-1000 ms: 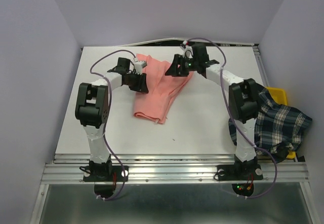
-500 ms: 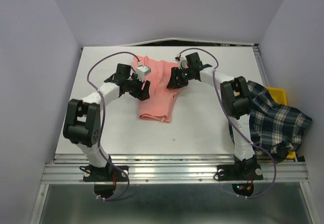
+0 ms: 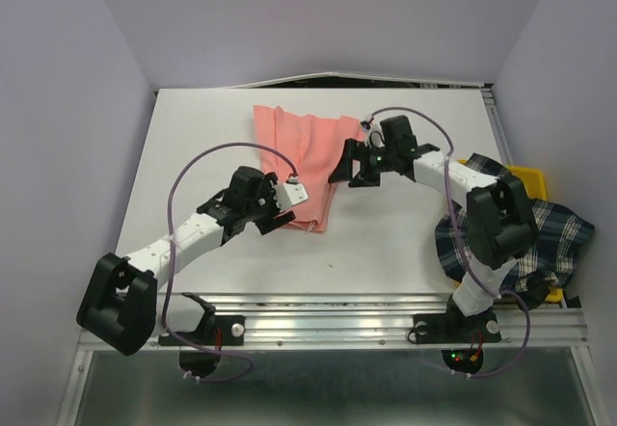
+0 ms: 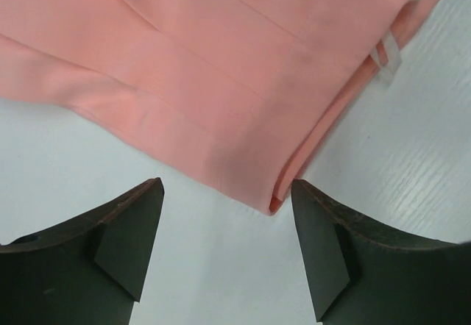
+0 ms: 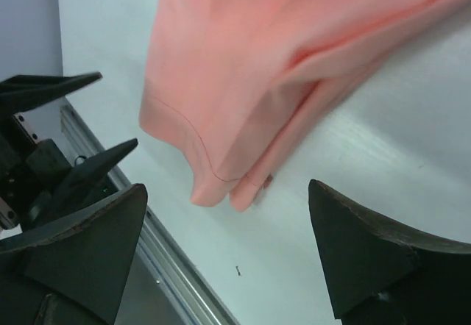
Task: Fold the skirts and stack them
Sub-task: Fold the skirt
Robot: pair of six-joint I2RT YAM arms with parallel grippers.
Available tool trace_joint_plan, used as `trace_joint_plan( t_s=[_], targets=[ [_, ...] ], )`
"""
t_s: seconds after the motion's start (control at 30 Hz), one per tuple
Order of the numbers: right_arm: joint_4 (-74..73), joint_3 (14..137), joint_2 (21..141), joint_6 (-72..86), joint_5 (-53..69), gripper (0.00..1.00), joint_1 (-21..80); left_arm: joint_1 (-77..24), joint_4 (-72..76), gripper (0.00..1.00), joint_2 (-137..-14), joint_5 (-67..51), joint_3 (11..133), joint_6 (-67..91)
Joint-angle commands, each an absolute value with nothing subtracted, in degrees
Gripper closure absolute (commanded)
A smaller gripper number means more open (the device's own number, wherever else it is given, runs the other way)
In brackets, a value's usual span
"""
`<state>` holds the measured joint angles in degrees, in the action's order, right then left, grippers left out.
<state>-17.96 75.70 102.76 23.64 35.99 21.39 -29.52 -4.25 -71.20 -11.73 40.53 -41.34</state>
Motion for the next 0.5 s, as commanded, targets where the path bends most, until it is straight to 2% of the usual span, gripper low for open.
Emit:
trace_joint_plan(
  t_s=[0.0,0.1,0.33,0.47],
  targets=[
    [-6.02,59.01,103.89,36.27,42.62,0.03,21.18,-29.71,3.25,0.17,-67.85,-9.84,38.94,-48.16],
    [9.47,49.76,104.67,44.2,45.0,0.01,21.96,-30.14,3.6,0.16,-67.85,-11.77,38.41,-49.66],
    [23.7,45.53,109.5,49.56,42.81,0.0,27.24,-31.11,4.04,0.15,-68.82,-13.09,37.53,-50.8],
    [25.31,46.14,112.32,49.13,40.7,0.02,29.17,-31.73,4.22,0.15,-69.08,-13.36,37.44,-50.89]
  ],
)
